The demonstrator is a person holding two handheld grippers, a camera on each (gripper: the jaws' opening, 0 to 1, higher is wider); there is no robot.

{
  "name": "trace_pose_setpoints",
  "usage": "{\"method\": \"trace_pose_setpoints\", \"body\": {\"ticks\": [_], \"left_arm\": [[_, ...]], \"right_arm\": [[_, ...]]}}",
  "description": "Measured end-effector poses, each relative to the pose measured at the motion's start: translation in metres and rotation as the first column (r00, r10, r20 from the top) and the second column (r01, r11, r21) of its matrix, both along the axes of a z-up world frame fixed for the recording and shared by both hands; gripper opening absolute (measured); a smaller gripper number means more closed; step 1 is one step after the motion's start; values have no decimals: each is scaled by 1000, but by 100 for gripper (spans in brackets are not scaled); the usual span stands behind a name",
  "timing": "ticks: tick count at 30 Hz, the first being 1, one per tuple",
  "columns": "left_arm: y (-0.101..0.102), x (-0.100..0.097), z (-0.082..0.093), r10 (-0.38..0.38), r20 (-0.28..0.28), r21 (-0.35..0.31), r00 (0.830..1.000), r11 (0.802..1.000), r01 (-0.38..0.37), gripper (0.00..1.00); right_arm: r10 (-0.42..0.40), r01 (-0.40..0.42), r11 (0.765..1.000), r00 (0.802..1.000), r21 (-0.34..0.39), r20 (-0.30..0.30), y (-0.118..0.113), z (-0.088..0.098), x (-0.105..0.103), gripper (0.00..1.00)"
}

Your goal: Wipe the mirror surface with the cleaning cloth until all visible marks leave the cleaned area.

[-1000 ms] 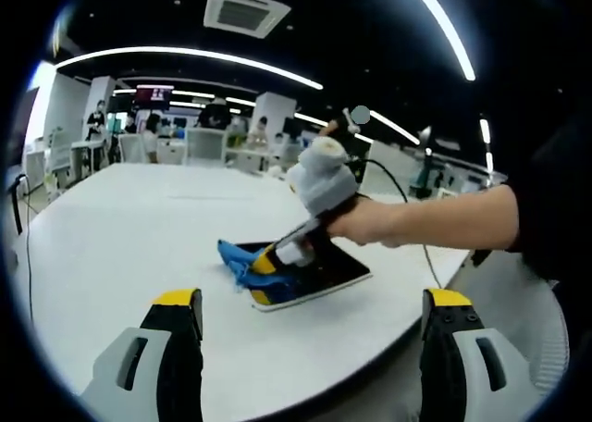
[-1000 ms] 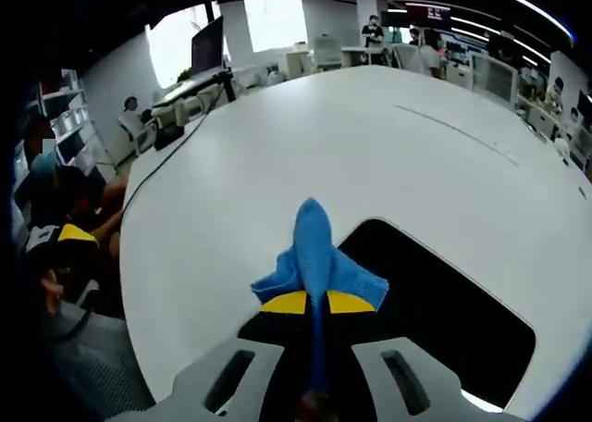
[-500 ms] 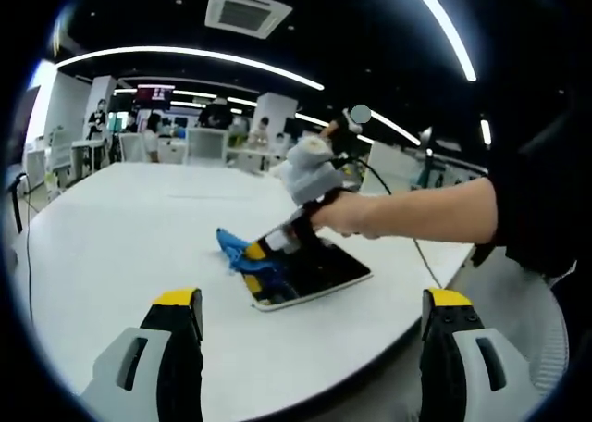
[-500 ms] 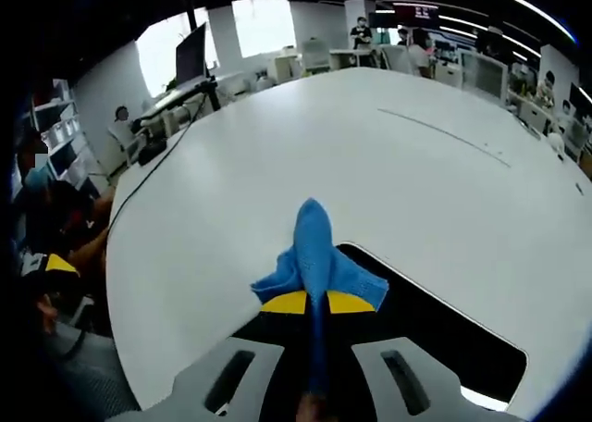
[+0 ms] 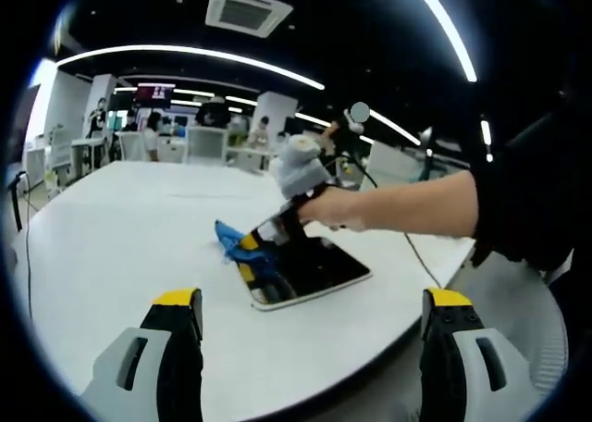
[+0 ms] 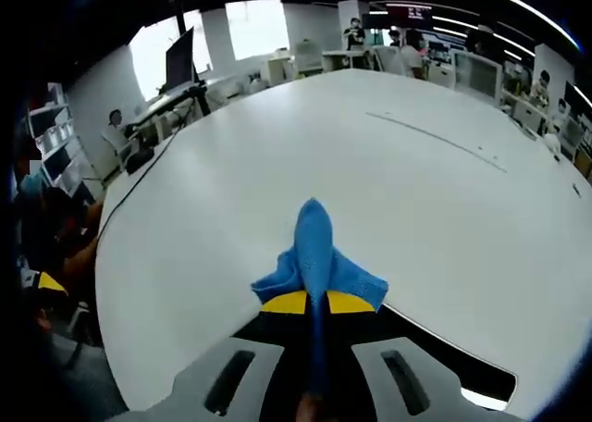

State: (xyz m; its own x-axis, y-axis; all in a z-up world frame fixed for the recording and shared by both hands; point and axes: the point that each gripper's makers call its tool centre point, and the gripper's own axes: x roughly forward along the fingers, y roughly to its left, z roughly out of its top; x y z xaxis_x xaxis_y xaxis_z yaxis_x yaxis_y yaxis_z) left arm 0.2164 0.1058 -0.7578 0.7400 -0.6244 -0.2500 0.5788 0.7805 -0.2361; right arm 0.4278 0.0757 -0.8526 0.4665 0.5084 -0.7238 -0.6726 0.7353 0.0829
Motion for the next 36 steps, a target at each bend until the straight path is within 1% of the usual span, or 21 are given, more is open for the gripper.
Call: {"method": "trace_pose_setpoints", "body": {"ticks": [4,9,24,31,36], "left_arm": [[0,0,0,-2,-1,1,1000,1000,2,99],[0,0,0,3,-2,1,1000,1000,-3,99],[0,0,-1,-1,-8,4,1000,1000,1,99],[1,0,-2,5,-7,8,1000,1000,-5,99],[0,-1,-1,-1,-4,2,1000,1000,1,99]], "right_arm": [[0,0,1000,1000,-1,0,0,0,0,0],[-3,3,1000,1000,-5,14,0,-1,2,0],[8,-9,1000,1000,10,4,-1,1,-2,0],[16,-15,999,1000,32,-11,-2,0,1,0],[14,-14,999,1000,32,-11,-9,1,0,0]]}}
